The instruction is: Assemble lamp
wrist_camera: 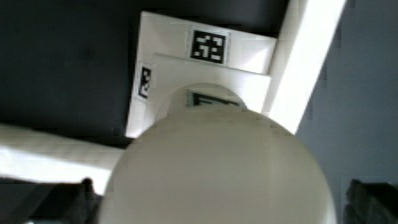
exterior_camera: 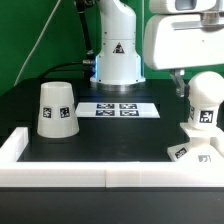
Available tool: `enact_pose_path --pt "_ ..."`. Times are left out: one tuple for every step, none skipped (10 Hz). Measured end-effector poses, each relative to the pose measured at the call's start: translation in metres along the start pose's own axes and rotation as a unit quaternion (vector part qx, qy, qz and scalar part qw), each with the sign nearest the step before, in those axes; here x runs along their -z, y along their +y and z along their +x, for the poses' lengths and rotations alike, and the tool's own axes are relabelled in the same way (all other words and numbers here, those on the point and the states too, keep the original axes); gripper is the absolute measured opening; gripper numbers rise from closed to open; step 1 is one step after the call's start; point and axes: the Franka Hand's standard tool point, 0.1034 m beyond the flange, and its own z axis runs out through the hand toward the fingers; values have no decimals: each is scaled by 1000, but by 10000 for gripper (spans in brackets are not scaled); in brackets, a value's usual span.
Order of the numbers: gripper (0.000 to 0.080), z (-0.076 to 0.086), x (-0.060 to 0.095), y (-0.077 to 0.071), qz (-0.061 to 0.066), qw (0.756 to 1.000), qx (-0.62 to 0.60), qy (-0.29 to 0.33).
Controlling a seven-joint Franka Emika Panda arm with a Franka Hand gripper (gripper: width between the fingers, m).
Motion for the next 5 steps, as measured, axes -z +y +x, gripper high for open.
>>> enact_pose_path --pt "698 0 0 1 0 1000 24 0" --pt "698 -1 0 2 0 999 50 0" --pt "698 -1 0 2 0 996 92 0" --pt "698 -1 0 3 0 993 121 0" --pt "698 0 0 3 -4 987 158 1"
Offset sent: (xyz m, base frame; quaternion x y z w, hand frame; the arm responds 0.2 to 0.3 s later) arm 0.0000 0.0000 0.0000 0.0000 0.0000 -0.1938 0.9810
